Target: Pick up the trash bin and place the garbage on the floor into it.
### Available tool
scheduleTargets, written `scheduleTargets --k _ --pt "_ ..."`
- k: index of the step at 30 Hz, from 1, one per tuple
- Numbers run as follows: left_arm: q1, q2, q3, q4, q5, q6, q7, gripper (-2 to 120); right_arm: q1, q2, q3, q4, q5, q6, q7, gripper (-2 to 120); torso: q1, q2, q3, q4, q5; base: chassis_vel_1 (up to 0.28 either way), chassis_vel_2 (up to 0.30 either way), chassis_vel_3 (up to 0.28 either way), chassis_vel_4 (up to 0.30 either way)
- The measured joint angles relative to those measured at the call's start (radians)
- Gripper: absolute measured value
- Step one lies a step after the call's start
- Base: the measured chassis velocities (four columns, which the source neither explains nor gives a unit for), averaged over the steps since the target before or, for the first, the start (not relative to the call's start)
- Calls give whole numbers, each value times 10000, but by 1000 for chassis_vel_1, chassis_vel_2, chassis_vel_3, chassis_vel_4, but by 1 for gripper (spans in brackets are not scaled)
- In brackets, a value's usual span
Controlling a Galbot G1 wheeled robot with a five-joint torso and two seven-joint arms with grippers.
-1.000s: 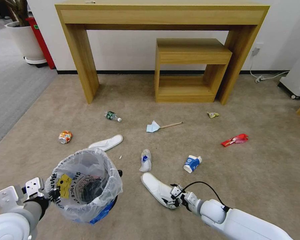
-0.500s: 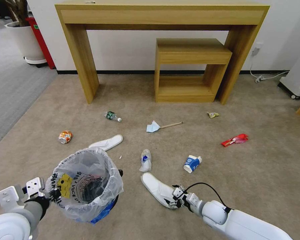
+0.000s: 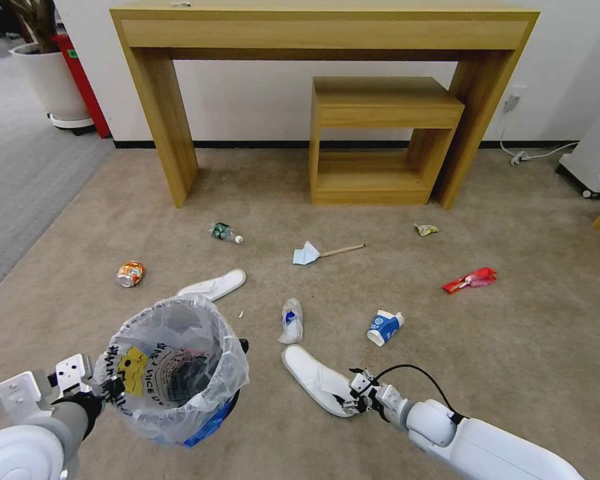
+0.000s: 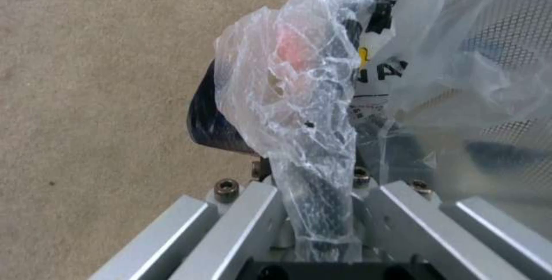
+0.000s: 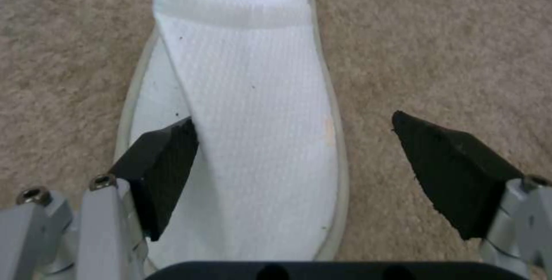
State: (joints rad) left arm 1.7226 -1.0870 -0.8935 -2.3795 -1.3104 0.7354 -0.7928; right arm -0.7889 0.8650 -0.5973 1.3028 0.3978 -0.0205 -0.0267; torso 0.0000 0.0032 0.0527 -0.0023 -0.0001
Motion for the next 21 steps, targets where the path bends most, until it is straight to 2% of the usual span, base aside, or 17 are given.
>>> scheduleTargets --k 13,16,17,20,21 --pt "-17 -18 13 -22 21 0 24 1 116 169 -198 -189 -34 180 62 81 0 1 0 0 0 0 0 0 0" --pt "-48 -30 42 -38 35 0 44 1 125 166 -197 -174 -57 243 66 68 0 0 0 0 1 0 0 0 0" --pt "-48 -30 42 -38 35 0 44 1 125 166 -197 -174 -57 243 66 68 0 0 0 0 1 0 0 0 0" --pt "-44 -43 59 -55 90 0 108 1 161 151 -199 -171 -59 302 65 53 0 0 0 0 0 0 0 0 0" --pt "-44 -43 59 -55 90 0 108 1 161 151 -199 -171 -59 302 65 53 0 0 0 0 0 0 0 0 0"
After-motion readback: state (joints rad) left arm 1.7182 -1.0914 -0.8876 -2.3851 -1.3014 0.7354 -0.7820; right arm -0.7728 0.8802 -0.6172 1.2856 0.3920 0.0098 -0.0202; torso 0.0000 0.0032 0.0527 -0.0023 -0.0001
